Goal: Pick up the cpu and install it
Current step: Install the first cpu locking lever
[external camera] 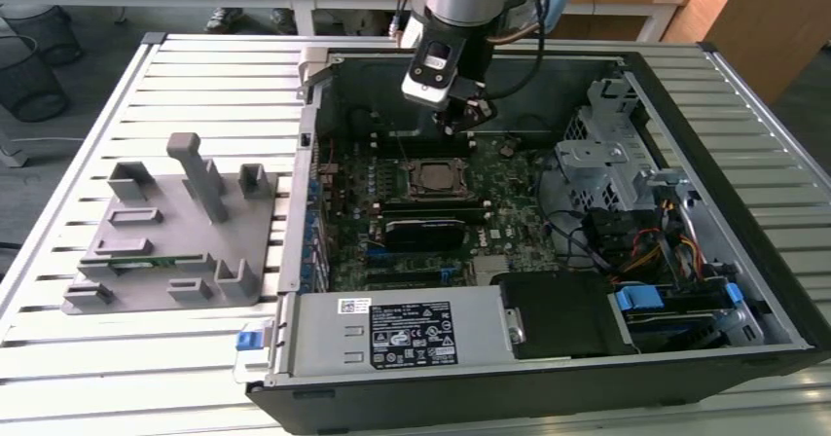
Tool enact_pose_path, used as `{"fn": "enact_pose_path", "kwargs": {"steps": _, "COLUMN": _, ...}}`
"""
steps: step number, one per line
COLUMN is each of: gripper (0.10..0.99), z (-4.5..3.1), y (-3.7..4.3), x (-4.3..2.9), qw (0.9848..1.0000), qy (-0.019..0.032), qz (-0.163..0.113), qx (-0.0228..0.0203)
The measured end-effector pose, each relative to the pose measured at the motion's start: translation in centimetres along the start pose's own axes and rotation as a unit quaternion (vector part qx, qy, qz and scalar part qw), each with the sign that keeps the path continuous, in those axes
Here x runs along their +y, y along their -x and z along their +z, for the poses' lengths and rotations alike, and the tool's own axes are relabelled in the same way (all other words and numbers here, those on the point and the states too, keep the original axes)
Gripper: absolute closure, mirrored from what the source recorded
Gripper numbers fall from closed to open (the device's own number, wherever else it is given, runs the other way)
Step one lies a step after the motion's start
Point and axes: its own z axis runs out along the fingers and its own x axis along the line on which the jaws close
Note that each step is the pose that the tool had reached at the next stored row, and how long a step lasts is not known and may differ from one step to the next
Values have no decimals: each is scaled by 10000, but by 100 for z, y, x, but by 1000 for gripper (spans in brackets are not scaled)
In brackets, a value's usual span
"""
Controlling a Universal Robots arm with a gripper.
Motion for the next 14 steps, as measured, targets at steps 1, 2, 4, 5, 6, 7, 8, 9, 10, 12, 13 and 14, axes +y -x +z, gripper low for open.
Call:
{"fn": "enact_pose_path", "kwargs": {"steps": 1, "gripper": 980, "z": 0, "y": 0, "x": 0, "qw": 10000, "qy": 0, "qz": -20, "qx": 0}}
{"fn": "enact_pose_path", "kwargs": {"steps": 2, "gripper": 980, "z": 0, "y": 0, "x": 0, "qw": 10000, "qy": 0, "qz": -39, "qx": 1}}
{"fn": "enact_pose_path", "kwargs": {"steps": 4, "gripper": 980, "z": 0, "y": 0, "x": 0, "qw": 10000, "qy": -1, "qz": -77, "qx": 2}}
{"fn": "enact_pose_path", "kwargs": {"steps": 5, "gripper": 980, "z": 0, "y": 0, "x": 0, "qw": 10000, "qy": -1, "qz": -95, "qx": 2}}
{"fn": "enact_pose_path", "kwargs": {"steps": 6, "gripper": 980, "z": 0, "y": 0, "x": 0, "qw": 9999, "qy": -2, "qz": -114, "qx": 3}}
{"fn": "enact_pose_path", "kwargs": {"steps": 7, "gripper": 980, "z": 0, "y": 0, "x": 0, "qw": 9999, "qy": -2, "qz": -133, "qx": 3}}
{"fn": "enact_pose_path", "kwargs": {"steps": 8, "gripper": 980, "z": 0, "y": 0, "x": 0, "qw": 9999, "qy": -2, "qz": -155, "qx": 3}}
{"fn": "enact_pose_path", "kwargs": {"steps": 9, "gripper": 980, "z": 0, "y": 0, "x": 0, "qw": 9998, "qy": -2, "qz": -178, "qx": 4}}
{"fn": "enact_pose_path", "kwargs": {"steps": 10, "gripper": 980, "z": 0, "y": 0, "x": 0, "qw": 9998, "qy": -3, "qz": -206, "qx": 4}}
{"fn": "enact_pose_path", "kwargs": {"steps": 12, "gripper": 980, "z": 0, "y": 0, "x": 0, "qw": 9996, "qy": -4, "qz": -291, "qx": 6}}
{"fn": "enact_pose_path", "kwargs": {"steps": 13, "gripper": 980, "z": 0, "y": 0, "x": 0, "qw": 9993, "qy": -5, "qz": -362, "qx": 7}}
{"fn": "enact_pose_path", "kwargs": {"steps": 14, "gripper": 980, "z": 0, "y": 0, "x": 0, "qw": 9990, "qy": -6, "qz": -447, "qx": 9}}
